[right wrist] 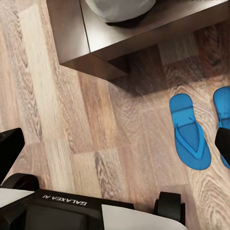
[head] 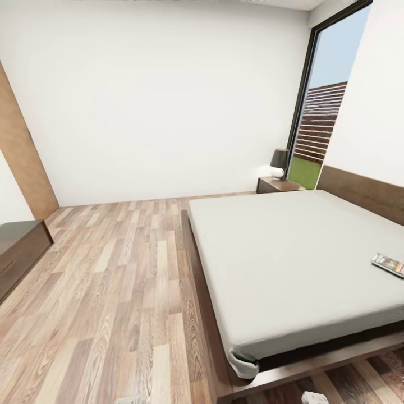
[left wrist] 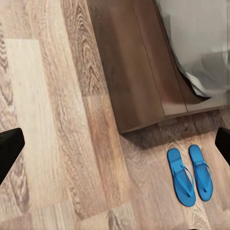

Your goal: In the bedroom, move the book from the bed onto either nightstand, and place the two sandals side by side next to the bed.

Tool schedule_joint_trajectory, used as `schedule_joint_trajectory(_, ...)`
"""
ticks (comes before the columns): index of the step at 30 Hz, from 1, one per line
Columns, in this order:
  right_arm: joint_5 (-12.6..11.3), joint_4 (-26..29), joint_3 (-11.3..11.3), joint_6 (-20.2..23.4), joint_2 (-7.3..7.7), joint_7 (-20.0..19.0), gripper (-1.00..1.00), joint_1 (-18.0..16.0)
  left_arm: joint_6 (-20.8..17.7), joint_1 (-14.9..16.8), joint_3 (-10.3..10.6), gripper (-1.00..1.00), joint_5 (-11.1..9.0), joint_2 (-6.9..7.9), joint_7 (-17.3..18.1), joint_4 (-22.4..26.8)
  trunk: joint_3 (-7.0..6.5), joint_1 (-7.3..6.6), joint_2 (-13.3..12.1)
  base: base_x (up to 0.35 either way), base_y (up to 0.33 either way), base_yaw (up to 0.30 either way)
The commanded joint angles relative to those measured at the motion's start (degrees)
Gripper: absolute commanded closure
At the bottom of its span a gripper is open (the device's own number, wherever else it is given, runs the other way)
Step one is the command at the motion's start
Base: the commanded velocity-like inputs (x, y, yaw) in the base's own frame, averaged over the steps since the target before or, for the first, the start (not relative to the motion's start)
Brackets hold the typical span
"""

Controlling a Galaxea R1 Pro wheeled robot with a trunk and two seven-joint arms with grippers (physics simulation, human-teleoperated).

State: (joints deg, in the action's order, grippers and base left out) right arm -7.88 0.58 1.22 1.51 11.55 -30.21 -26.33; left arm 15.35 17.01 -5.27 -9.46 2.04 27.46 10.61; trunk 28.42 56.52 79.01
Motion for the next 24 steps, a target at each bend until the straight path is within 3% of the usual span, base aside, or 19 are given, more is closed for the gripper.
schedule_joint_trajectory(1, -0.38, -0.04, 0.07, 0.16, 0.02, -0.22, -1.00, -0.04, -0.04, 0.04, -0.45, -1.00, -0.12, -0.03, 0.49, -0.07, -0.03, 0.00, 0.03, 0.000, 0.000, -0.154)
schedule_joint_trajectory(12, -0.38, 0.01, 0.04, 0.16, 0.01, -0.21, -1.00, -0.04, -0.06, 0.04, -0.50, -1.00, -0.11, -0.05, 0.43, -0.07, -0.86, 0.00, 0.03, 0.000, 0.000, -0.135)
schedule_joint_trajectory(24, -0.35, -0.02, 0.04, 0.16, 0.02, -0.20, -1.00, -0.04, -0.06, 0.04, -0.54, -1.00, -0.12, -0.02, 0.41, -0.07, -0.98, 0.00, 0.03, 0.000, 0.000, -0.011)
